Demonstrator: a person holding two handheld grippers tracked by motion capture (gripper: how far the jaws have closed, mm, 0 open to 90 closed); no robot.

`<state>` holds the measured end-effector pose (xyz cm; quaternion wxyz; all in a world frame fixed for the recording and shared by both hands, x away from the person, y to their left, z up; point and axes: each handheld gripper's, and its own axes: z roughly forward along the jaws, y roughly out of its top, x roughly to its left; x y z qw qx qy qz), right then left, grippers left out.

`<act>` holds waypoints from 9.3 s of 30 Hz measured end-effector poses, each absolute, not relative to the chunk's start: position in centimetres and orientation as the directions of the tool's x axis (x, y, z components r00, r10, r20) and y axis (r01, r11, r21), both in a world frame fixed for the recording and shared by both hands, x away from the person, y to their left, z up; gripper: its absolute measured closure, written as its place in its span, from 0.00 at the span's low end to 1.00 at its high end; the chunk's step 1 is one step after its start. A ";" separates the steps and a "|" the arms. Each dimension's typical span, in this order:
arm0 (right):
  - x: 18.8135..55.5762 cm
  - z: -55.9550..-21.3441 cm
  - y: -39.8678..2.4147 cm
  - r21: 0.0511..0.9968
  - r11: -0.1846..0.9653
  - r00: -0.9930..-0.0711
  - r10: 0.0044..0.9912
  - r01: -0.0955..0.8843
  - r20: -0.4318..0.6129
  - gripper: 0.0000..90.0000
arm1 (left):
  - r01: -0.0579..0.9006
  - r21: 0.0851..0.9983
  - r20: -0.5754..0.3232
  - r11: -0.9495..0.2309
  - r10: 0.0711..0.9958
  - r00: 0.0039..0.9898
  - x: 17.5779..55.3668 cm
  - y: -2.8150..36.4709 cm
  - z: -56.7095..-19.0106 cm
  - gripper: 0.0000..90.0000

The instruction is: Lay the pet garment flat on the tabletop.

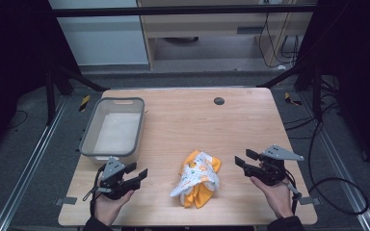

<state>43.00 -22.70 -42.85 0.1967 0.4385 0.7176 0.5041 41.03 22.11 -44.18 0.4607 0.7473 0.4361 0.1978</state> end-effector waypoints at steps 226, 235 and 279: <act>41.7 -49.6 -16.0 0.767 0.412 -0.681 0.731 0.492 0.044 0.55 | 0.476 0.709 0.107 -0.521 0.746 0.657 49.4 13.7 -49.1 0.63; 42.0 -50.0 -15.8 0.722 0.469 -0.685 0.729 0.510 0.010 0.83 | 0.502 0.697 0.063 -0.512 0.741 0.668 49.2 13.7 -48.8 0.94; 42.4 -46.6 -21.9 0.827 0.296 -0.569 0.822 0.477 0.034 0.90 | 0.410 0.813 0.017 -0.414 0.720 0.694 46.3 13.9 -43.0 0.83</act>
